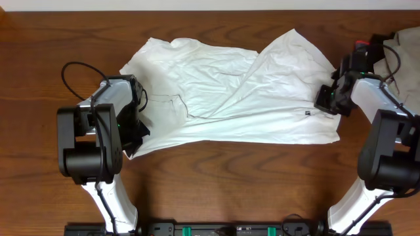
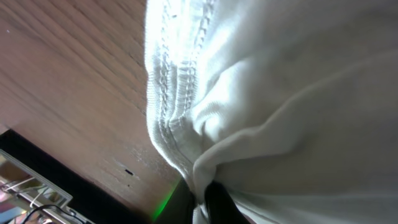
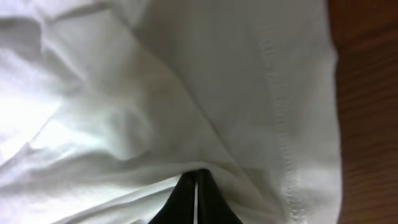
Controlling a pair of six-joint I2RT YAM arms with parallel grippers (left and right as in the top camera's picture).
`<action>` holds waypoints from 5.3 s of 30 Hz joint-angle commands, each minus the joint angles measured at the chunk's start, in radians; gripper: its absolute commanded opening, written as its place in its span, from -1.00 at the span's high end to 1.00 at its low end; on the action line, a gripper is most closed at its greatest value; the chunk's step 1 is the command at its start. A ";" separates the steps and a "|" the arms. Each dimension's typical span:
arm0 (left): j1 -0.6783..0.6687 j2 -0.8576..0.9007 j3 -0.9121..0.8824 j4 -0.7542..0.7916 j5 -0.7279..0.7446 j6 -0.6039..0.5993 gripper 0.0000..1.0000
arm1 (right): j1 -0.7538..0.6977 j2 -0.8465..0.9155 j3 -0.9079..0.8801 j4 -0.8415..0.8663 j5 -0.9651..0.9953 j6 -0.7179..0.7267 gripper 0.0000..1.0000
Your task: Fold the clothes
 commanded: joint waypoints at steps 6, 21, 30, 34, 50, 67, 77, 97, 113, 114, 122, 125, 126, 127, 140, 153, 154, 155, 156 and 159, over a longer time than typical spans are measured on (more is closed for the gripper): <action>0.004 0.000 -0.017 -0.026 0.108 -0.020 0.88 | -0.044 0.011 -0.002 0.024 0.071 -0.027 0.86; 0.003 -0.283 -0.017 0.008 0.107 -0.080 0.87 | -0.050 0.011 0.215 -0.125 0.080 -0.032 0.21; 0.003 -0.431 -0.017 0.008 0.097 -0.080 0.22 | -0.046 0.011 0.389 -0.302 0.078 -0.033 -0.95; 0.003 -0.430 -0.017 -0.008 0.097 -0.079 -0.14 | -0.046 0.011 0.395 -0.307 0.030 -0.033 -0.98; -0.001 -0.430 -0.017 0.375 0.373 0.328 -0.86 | -0.021 0.011 0.395 -0.309 -0.476 -0.284 -0.98; -0.137 -0.414 0.091 0.580 0.410 0.261 -0.96 | 0.125 0.011 0.395 -0.181 -0.470 -0.155 -0.98; -0.156 -0.411 0.090 0.470 0.401 0.384 -0.96 | 0.120 -0.027 0.395 -0.388 -0.214 -0.086 -0.95; -0.156 -0.377 0.050 0.455 0.346 0.388 -0.96 | 0.137 -0.442 0.287 -0.739 0.107 0.245 -0.98; -0.156 -0.377 0.050 0.437 0.346 0.389 -0.96 | 0.134 -0.464 -0.153 -0.371 0.080 0.447 -0.98; -0.156 -0.377 0.050 0.437 0.346 0.389 -0.96 | 0.127 -0.464 -0.163 -0.335 0.080 0.447 -0.99; -0.156 -0.377 0.050 0.437 0.346 0.389 -0.96 | 0.063 -0.438 -0.185 -0.090 0.085 0.308 -0.85; -0.156 -0.377 0.050 0.437 0.346 0.389 -0.96 | 0.037 -0.415 -0.185 -0.065 0.107 0.267 -0.84; -0.156 -0.377 0.050 0.437 0.346 0.389 -0.96 | 0.025 -0.403 -0.185 -0.057 0.106 0.249 -0.84; -0.156 -0.377 0.050 0.437 0.346 0.389 -0.96 | 0.017 -0.393 -0.185 -0.046 0.104 0.225 -0.84; -0.156 -0.377 0.050 0.437 0.346 0.389 -0.96 | -0.030 -0.218 -0.185 0.062 0.016 -0.194 -0.69; -0.156 -0.377 0.050 0.436 0.346 0.389 -0.96 | -0.030 -0.202 -0.185 0.074 -0.018 -0.221 -0.36; -0.156 -0.377 0.050 0.436 0.346 0.389 -0.96 | -0.030 -0.201 -0.185 0.074 -0.018 -0.222 -0.39; -0.156 -0.377 0.050 0.435 0.346 0.389 -0.96 | -0.030 -0.199 -0.185 0.074 -0.018 -0.229 -0.45; -0.156 -0.377 0.050 0.433 0.346 0.389 -0.96 | -0.030 -0.198 -0.185 0.074 -0.018 -0.238 -0.50; -0.156 -0.377 0.050 0.431 0.346 0.389 -0.96 | -0.030 -0.184 -0.185 0.075 -0.018 -0.254 -0.61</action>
